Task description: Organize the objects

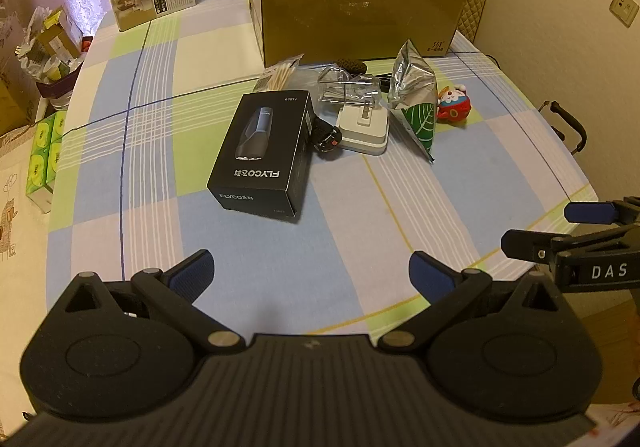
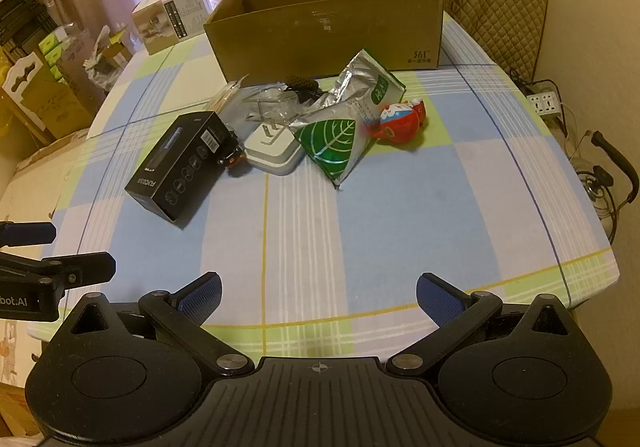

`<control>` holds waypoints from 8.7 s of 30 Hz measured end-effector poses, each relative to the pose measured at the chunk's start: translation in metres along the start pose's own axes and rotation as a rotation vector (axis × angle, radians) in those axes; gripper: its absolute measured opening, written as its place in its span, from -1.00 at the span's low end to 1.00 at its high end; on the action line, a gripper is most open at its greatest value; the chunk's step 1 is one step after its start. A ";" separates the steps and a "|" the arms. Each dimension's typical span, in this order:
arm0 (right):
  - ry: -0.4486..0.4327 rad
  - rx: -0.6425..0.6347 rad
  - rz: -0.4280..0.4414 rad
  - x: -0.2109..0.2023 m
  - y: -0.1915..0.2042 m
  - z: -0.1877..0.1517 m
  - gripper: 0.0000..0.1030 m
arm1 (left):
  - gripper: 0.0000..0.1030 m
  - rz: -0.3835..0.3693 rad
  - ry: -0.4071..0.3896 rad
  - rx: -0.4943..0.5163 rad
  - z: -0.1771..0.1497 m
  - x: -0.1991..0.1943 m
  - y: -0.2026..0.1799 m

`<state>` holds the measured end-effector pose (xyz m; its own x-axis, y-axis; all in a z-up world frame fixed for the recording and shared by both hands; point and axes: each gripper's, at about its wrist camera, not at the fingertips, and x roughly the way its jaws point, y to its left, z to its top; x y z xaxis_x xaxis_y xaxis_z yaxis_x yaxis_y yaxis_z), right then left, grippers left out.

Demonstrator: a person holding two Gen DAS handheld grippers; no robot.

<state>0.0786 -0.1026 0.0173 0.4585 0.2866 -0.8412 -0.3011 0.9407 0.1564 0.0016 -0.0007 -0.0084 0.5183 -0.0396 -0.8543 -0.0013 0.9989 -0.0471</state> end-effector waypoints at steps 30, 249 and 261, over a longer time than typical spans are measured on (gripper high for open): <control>0.003 -0.003 -0.003 0.007 -0.005 0.015 0.96 | 0.99 0.003 0.004 -0.004 0.004 0.007 0.005; -0.265 -0.081 0.231 0.117 -0.134 0.295 0.53 | 0.81 0.243 -0.157 -0.305 0.316 0.127 0.007; -0.235 0.004 0.210 0.076 -0.123 0.221 0.53 | 0.81 0.218 -0.170 -0.286 0.247 0.081 0.005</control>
<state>0.3357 -0.1568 0.0487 0.5676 0.5087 -0.6474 -0.4065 0.8569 0.3169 0.2552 0.0074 0.0500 0.6140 0.2014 -0.7632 -0.3525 0.9351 -0.0368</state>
